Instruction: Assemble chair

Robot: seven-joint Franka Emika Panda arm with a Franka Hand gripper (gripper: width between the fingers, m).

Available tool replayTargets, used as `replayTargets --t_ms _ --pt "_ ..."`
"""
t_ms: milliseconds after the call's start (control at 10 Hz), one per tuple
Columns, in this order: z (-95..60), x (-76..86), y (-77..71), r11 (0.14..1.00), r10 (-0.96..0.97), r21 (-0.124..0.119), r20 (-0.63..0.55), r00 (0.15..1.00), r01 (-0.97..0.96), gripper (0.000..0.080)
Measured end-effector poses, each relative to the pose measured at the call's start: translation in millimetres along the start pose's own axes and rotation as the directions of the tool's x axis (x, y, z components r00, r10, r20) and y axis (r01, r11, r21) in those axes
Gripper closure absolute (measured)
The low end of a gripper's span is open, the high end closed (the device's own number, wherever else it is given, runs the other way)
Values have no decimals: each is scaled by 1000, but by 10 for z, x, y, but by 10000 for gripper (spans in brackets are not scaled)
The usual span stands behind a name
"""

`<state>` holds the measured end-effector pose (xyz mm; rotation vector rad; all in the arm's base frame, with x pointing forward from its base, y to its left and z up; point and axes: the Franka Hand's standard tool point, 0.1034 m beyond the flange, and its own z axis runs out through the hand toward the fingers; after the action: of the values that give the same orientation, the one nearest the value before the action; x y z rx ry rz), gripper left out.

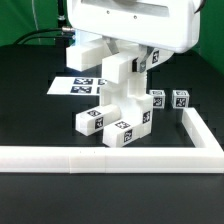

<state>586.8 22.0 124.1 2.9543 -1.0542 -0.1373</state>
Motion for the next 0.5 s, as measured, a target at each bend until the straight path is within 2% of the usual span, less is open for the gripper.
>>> replayTargets --t_ms 500 --pt "32 -60 -101 1000 -11 11 -25 1000 11 515"
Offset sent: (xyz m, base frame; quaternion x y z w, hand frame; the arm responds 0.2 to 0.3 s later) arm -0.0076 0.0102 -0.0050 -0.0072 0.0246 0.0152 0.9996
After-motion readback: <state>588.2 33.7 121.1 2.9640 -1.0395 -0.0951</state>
